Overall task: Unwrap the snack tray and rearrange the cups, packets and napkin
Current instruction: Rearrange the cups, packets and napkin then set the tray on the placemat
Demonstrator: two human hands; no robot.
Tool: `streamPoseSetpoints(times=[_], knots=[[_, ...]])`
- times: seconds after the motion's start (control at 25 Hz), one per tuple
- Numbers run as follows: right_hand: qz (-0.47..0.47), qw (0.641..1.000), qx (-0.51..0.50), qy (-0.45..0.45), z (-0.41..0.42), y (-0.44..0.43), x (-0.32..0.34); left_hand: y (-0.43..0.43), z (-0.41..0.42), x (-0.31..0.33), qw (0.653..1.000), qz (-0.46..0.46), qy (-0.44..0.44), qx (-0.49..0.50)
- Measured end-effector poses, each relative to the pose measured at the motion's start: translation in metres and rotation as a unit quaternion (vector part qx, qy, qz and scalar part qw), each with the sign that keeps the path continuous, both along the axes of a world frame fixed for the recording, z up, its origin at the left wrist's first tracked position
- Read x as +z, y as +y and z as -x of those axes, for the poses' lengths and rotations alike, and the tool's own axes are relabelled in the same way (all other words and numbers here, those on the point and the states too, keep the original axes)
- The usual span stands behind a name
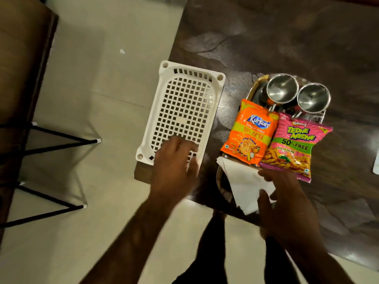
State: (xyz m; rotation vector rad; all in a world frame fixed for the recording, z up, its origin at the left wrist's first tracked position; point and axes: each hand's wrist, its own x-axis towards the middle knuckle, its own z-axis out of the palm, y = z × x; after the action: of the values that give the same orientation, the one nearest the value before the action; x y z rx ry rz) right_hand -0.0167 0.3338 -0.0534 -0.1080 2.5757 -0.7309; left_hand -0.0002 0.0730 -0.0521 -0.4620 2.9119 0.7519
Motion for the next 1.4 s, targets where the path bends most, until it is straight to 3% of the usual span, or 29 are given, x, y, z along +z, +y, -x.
streamPoseSetpoints(times=[0.08,0.24,0.32,0.4,0.52,0.88,1.08,1.16,1.28,1.4], knots=[[0.02,1.0,0.004,-0.001,0.004,-0.008,0.003,-0.039,0.005,-0.004,0.997,0.041,-0.032,0.048],[0.04,0.999,-0.004,0.016,0.02,-0.006,0.004,-0.074,0.016,-0.015,0.99,0.106,-0.083,0.045],[0.055,0.998,-0.033,0.006,0.032,-0.001,0.009,-0.088,0.021,-0.022,0.983,0.112,-0.094,0.108],[0.06,0.997,-0.044,-0.002,0.039,0.003,0.014,-0.102,0.022,-0.031,0.969,0.062,-0.159,0.179],[0.076,0.996,-0.043,-0.018,0.044,0.004,0.015,-0.106,0.02,-0.035,0.939,-0.096,-0.248,0.216],[0.098,0.992,-0.04,-0.064,0.03,0.0,0.003,-0.1,-0.032,-0.022,0.937,-0.103,-0.265,0.202],[0.088,0.993,-0.034,-0.07,0.031,0.0,0.006,-0.103,-0.043,-0.027,0.937,-0.127,-0.228,0.233],[0.087,0.993,-0.034,-0.068,0.033,0.004,0.01,-0.105,-0.051,-0.026,0.891,-0.195,-0.211,0.351],[0.096,0.991,-0.054,-0.071,0.037,0.008,0.016,-0.094,-0.066,-0.024,0.759,-0.353,-0.215,0.504],[0.1,0.99,-0.089,-0.053,0.045,0.016,0.019,-0.086,-0.073,-0.029,0.73,-0.392,-0.207,0.519]])
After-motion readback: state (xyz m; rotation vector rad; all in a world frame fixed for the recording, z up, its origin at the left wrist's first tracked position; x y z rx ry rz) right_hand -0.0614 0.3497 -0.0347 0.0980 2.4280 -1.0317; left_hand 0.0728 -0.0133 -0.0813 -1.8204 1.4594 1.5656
